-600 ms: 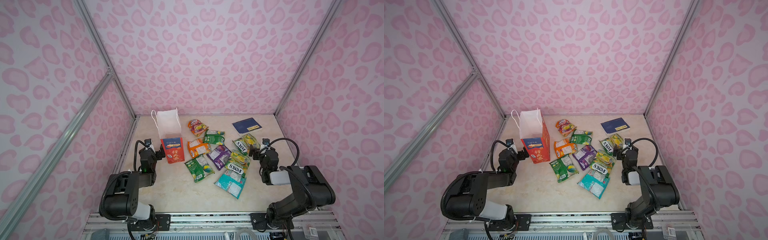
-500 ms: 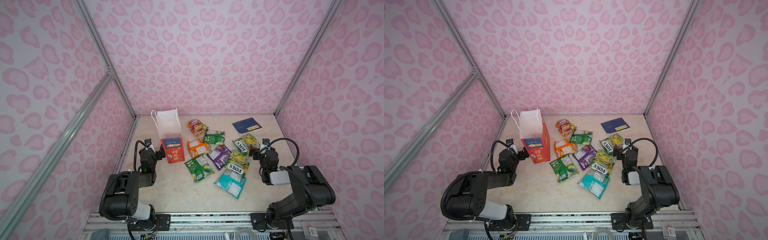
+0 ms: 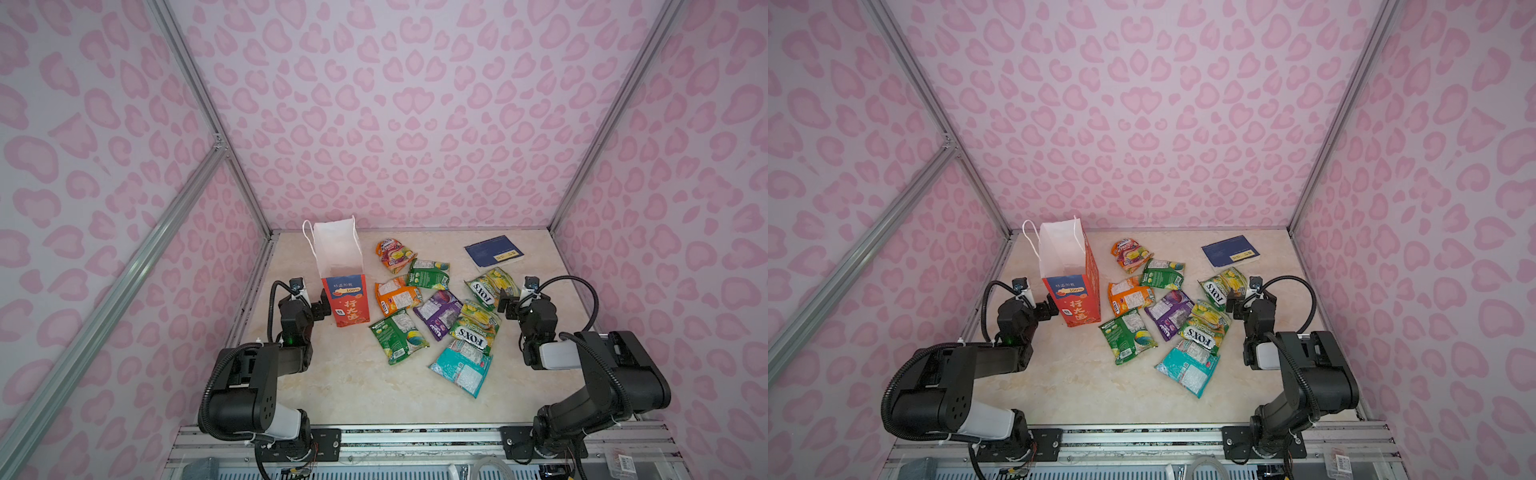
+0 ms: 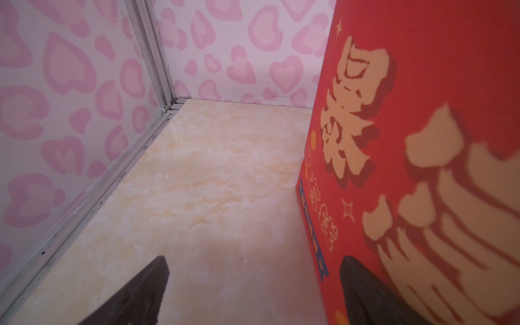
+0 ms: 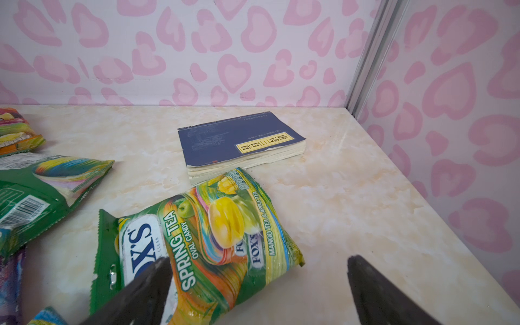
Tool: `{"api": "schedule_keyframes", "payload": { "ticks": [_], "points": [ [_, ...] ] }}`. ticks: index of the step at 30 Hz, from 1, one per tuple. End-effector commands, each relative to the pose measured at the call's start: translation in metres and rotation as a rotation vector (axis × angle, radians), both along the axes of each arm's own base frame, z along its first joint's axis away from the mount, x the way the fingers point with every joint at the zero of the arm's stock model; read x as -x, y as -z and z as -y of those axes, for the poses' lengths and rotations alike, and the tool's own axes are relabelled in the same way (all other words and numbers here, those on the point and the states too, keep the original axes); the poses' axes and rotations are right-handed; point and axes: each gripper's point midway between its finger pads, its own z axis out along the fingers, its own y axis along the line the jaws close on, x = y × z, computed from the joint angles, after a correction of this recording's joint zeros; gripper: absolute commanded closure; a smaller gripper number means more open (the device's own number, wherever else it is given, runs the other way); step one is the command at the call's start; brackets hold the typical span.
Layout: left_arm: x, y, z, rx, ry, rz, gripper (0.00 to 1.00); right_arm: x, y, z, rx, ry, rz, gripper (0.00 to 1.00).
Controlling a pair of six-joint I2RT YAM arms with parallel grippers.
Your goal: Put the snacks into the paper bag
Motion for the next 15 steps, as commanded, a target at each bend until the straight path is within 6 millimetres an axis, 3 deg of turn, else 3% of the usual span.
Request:
{"api": "schedule_keyframes", "payload": {
  "ticks": [1, 15],
  "points": [
    [-0.0023, -0.0056, -0.0002, -0.003, 0.002, 0.018, 0.02, -0.001, 0.0002, -0.0006, -0.008, -0.002, -0.001, 0.01],
    [-0.0045, -0.0053, -0.0004, -0.001, 0.002, 0.011, 0.03, -0.0009, -0.0001, -0.0005, -0.009, -0.003, 0.0, 0.01]
  ]
}}
